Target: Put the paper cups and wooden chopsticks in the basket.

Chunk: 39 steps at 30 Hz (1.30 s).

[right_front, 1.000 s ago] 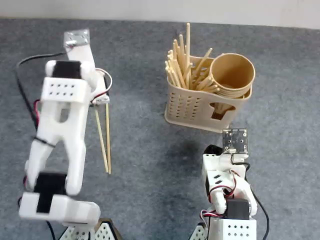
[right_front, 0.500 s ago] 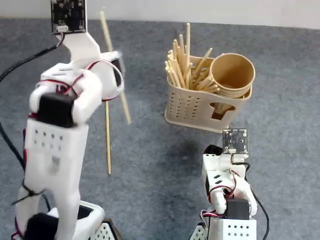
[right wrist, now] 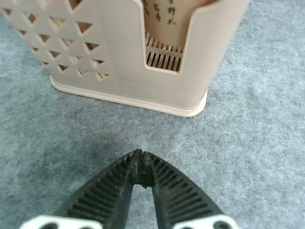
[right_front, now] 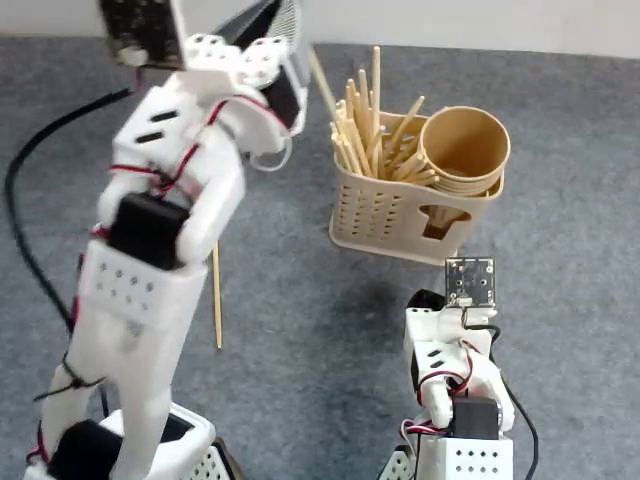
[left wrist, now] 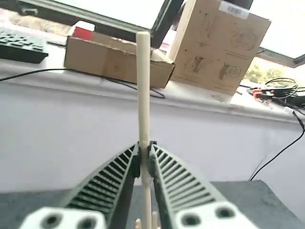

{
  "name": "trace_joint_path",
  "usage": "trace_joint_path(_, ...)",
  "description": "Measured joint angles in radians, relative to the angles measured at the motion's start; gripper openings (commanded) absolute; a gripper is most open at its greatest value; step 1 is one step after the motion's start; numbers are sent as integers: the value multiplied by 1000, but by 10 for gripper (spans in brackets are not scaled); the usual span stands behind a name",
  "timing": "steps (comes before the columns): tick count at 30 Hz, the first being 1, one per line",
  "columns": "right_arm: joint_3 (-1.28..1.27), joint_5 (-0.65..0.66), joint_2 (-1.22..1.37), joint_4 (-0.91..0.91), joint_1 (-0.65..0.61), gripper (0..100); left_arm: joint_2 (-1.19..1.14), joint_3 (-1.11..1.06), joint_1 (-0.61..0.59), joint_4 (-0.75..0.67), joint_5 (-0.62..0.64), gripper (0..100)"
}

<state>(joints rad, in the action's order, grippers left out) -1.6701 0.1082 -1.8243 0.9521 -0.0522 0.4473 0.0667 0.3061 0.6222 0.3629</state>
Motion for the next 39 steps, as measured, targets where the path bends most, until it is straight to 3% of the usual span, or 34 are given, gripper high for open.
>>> trace_joint_path(7,0,0,0,0,0,5,-95,2,44,-104,0,7)
trace_joint_path(15,0,0,0,0,29,5,-166,18,69,-110,0,50)
trace_joint_path(19,0,0,0,0,29,5,-215,-72,77,-54,3,152)
trace_joint_path(26,0,0,0,-3,29,5,-222,-86,78,115,2,155)
trace_joint_path(32,0,0,0,-3,29,5,-219,-84,84,164,0,154)
trace_joint_path(39,0,0,0,-3,29,5,-48,-84,86,245,0,156)
